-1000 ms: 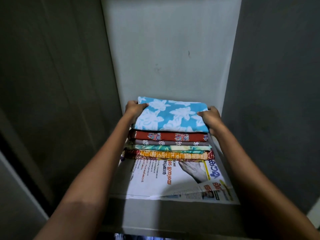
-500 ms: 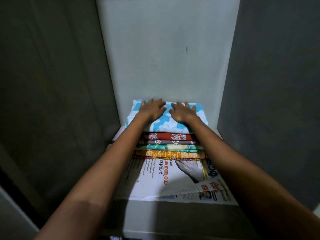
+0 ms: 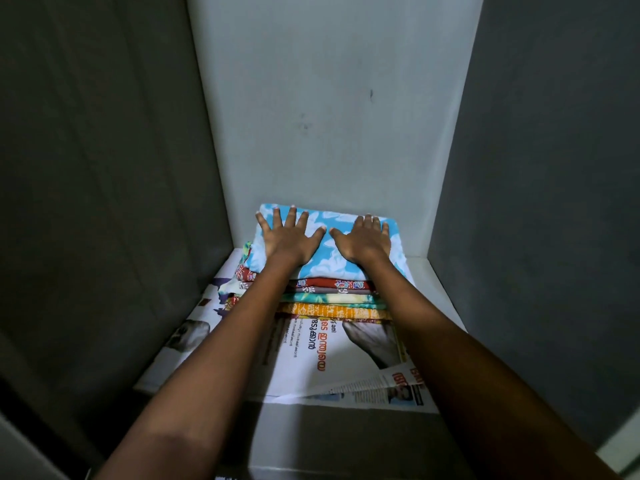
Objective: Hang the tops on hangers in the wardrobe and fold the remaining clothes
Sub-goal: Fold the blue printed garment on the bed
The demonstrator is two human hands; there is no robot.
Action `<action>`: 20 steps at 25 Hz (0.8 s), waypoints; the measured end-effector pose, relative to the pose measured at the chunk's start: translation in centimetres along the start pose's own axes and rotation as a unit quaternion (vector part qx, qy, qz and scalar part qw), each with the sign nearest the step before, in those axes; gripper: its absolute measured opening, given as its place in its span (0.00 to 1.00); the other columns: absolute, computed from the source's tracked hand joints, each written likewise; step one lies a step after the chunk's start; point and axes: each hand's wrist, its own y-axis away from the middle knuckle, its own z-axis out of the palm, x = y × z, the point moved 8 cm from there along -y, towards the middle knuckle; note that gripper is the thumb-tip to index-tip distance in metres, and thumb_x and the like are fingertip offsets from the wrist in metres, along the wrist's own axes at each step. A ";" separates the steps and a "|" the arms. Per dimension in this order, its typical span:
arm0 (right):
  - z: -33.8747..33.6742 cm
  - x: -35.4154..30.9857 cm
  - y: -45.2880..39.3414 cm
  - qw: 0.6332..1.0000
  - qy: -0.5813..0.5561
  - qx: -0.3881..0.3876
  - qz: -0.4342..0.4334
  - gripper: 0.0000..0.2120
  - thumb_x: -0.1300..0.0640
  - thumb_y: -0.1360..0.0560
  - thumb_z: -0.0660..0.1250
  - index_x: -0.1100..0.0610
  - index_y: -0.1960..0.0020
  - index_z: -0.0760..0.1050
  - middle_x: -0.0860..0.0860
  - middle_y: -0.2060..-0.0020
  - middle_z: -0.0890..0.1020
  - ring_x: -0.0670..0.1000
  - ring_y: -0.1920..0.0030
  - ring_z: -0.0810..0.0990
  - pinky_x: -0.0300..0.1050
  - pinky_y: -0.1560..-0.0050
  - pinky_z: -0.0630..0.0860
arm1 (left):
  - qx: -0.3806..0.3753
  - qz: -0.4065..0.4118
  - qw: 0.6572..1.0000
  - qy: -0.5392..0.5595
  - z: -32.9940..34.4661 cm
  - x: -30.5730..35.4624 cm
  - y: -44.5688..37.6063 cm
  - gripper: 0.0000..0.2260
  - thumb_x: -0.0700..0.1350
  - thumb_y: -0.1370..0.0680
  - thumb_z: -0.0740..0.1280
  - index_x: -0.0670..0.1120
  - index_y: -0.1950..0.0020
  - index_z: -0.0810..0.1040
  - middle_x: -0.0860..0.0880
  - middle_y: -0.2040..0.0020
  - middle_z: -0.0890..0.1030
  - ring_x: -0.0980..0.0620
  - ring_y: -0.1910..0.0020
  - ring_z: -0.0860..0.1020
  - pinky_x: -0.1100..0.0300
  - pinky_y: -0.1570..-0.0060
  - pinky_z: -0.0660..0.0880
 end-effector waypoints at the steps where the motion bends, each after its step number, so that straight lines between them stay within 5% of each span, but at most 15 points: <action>1: -0.1 0.4 0.1 0.999 -0.001 0.001 0.034 0.40 0.33 0.23 0.44 0.62 0.24 0.44 0.58 0.24 0.47 0.57 0.24 0.44 0.53 0.26 0.39 | -0.002 -0.023 1.000 -0.005 -0.1 -0.3 0.0 0.33 0.67 0.23 0.40 0.51 0.23 0.47 0.48 0.22 0.47 0.41 0.24 0.43 0.33 0.33 0.35; 5: -0.2 1.2 1.3 0.996 -0.002 0.001 0.093 0.46 0.30 0.25 0.44 0.66 0.25 0.42 0.62 0.25 0.46 0.60 0.24 0.44 0.55 0.26 0.40 | -0.001 -0.087 0.996 0.010 0.2 -1.2 0.8 0.39 0.69 0.24 0.41 0.44 0.23 0.44 0.43 0.22 0.45 0.41 0.24 0.43 0.39 0.30 0.37; 12: -0.6 2.2 5.6 0.998 -0.021 -0.002 -0.051 0.34 0.40 0.20 0.43 0.62 0.24 0.44 0.56 0.24 0.47 0.54 0.24 0.45 0.51 0.25 0.42 | 0.006 0.072 0.989 0.127 -0.7 1.1 6.8 0.26 0.54 0.17 0.46 0.43 0.23 0.49 0.46 0.22 0.49 0.48 0.23 0.47 0.52 0.27 0.42; 16: -0.7 3.1 11.9 0.995 -0.028 -0.044 -0.090 0.37 0.41 0.21 0.52 0.64 0.24 0.43 0.59 0.24 0.46 0.56 0.24 0.45 0.49 0.25 0.46 | -0.018 0.076 0.951 0.300 -2.3 2.1 14.1 0.22 0.49 0.19 0.58 0.42 0.27 0.61 0.43 0.27 0.64 0.43 0.28 0.62 0.50 0.32 0.60; 18: -1.4 2.9 15.5 0.984 -0.110 -0.074 -0.119 0.34 0.43 0.21 0.56 0.62 0.24 0.51 0.60 0.25 0.56 0.58 0.25 0.55 0.51 0.26 0.55 | -0.018 0.061 0.902 0.427 -3.9 2.6 18.3 0.17 0.44 0.20 0.61 0.43 0.32 0.67 0.42 0.33 0.72 0.43 0.34 0.70 0.54 0.39 0.67; 20: -2.0 2.8 20.1 0.969 -0.182 -0.074 -0.148 0.28 0.46 0.22 0.59 0.61 0.28 0.61 0.59 0.30 0.67 0.58 0.31 0.67 0.50 0.32 0.65 | -0.016 0.036 0.889 0.456 -4.9 3.2 22.7 0.17 0.42 0.21 0.63 0.42 0.32 0.68 0.42 0.34 0.73 0.43 0.35 0.71 0.56 0.40 0.67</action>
